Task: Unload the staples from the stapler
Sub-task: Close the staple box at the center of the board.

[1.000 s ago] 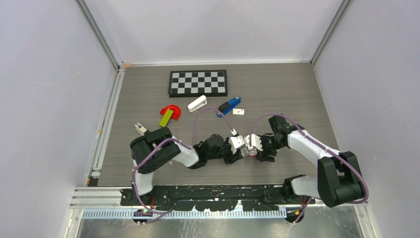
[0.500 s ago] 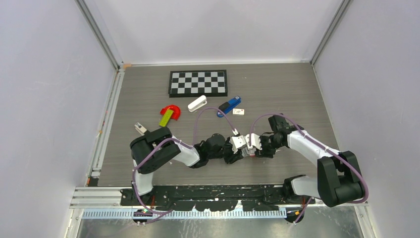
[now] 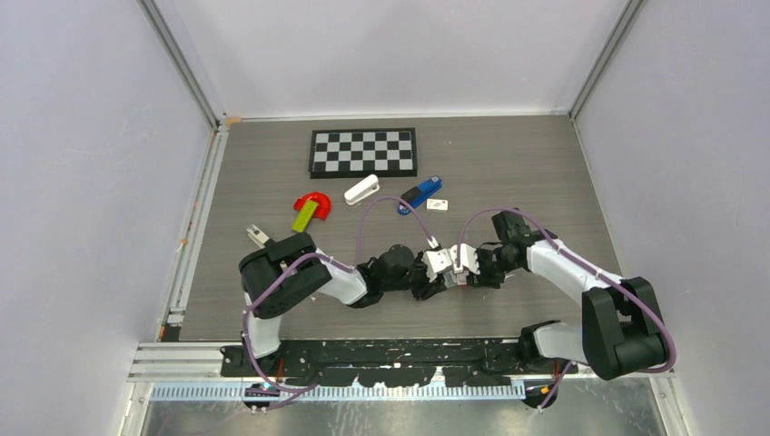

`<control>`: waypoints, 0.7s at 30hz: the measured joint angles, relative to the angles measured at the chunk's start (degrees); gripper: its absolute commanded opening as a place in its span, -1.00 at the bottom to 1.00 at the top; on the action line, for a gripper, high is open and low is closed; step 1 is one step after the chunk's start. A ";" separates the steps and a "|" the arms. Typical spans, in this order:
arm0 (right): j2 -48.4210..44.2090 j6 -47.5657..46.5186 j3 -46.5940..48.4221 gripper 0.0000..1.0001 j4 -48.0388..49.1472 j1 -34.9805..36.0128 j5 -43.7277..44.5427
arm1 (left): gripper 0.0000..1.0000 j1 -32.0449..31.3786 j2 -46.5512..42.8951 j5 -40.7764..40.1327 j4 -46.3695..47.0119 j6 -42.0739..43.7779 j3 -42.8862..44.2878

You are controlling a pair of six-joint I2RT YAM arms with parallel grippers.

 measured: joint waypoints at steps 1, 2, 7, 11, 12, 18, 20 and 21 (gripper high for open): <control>0.00 0.17 -0.04 -0.06 0.15 0.07 0.02 | -0.50 0.02 0.00 0.00 0.00 -0.02 0.00; -0.04 0.35 -0.09 -0.06 0.31 0.09 0.04 | -0.50 0.02 0.00 0.02 0.00 -0.07 0.00; -0.63 1.20 -0.55 -0.09 0.90 0.24 0.24 | -0.50 0.02 0.00 0.20 0.00 -0.04 0.00; -0.87 1.68 -0.74 -0.16 1.22 0.44 0.28 | -0.50 0.04 0.00 0.31 0.02 -0.04 0.00; -0.90 1.77 -0.79 -0.16 1.27 0.46 0.31 | -0.50 0.07 0.02 0.37 0.00 -0.04 0.00; -1.03 2.21 -0.94 -0.04 1.57 0.61 0.39 | -0.50 0.31 0.13 1.31 -0.02 0.13 0.11; -1.05 2.23 -0.96 0.07 1.77 0.63 0.44 | -0.50 0.39 0.15 1.60 -0.07 0.17 0.13; -1.11 2.21 -0.96 0.10 1.92 0.68 0.52 | -0.50 0.44 0.15 1.77 -0.13 0.22 0.15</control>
